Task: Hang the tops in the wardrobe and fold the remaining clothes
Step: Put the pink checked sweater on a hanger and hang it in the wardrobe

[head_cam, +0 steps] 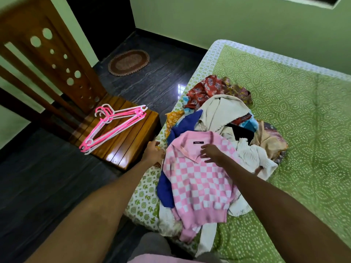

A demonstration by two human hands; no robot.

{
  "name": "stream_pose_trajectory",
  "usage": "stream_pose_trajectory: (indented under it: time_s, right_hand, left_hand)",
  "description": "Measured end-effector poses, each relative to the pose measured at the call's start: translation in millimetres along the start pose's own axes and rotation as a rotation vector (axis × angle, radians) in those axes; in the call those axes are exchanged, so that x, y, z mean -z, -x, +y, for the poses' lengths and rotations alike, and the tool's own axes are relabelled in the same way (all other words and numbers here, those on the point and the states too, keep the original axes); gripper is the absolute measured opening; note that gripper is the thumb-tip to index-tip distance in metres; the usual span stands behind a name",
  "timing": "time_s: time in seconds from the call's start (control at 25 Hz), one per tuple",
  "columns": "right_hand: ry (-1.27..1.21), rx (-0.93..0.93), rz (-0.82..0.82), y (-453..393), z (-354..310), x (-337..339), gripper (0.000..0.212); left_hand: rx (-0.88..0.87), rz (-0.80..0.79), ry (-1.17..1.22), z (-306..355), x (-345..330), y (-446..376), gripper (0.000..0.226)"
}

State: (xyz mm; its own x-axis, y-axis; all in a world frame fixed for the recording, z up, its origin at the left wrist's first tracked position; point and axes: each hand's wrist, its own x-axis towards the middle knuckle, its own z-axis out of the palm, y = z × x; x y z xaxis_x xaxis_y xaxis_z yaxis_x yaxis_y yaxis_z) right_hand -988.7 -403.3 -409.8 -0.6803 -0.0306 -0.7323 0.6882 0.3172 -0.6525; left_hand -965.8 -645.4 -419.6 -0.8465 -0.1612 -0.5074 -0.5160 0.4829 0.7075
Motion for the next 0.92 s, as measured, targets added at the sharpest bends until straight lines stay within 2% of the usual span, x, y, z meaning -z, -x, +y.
stream_pose_trajectory:
  time_s: [0.2, 0.28, 0.4, 0.52, 0.64, 0.72, 0.76, 0.84, 0.92]
  right_hand:
    - [0.024, -0.061, -0.149, -46, -40, -105, 0.019]
    - [0.101, -0.069, -0.182, -69, -59, -160, 0.017]
    - [0.200, -0.056, -0.255, -113, -82, -243, 0.026]
    - [0.310, -0.040, -0.266, -133, -100, -280, 0.022]
    - [0.424, 0.075, -0.188, -180, -123, -336, 0.025]
    - [0.512, 0.208, -0.101, -206, -142, -358, 0.016]
    - [0.620, 0.313, -0.037, -220, -152, -363, 0.014]
    - [0.951, 0.557, 0.049, -252, -172, -368, 0.023]
    - [1.216, 0.693, 0.058, -284, -192, -371, 0.031]
  left_hand:
    - [0.088, -0.011, -0.005, -58, 60, -44, 0.046]
    - [0.138, 0.031, 0.011, -90, 90, -63, 0.045]
    - [0.238, 0.103, 0.044, -137, 130, -96, 0.043]
    - [0.262, 0.120, 0.053, -160, 148, -112, 0.044]
    - [0.259, 0.188, -0.018, -195, 180, -162, 0.048]
    - [0.229, 0.267, -0.099, -202, 199, -192, 0.047]
    - [0.200, 0.306, -0.138, -204, 206, -207, 0.048]
    - [0.152, 0.346, -0.230, -209, 218, -235, 0.051]
    - [0.182, 0.376, -0.280, -215, 227, -262, 0.051]
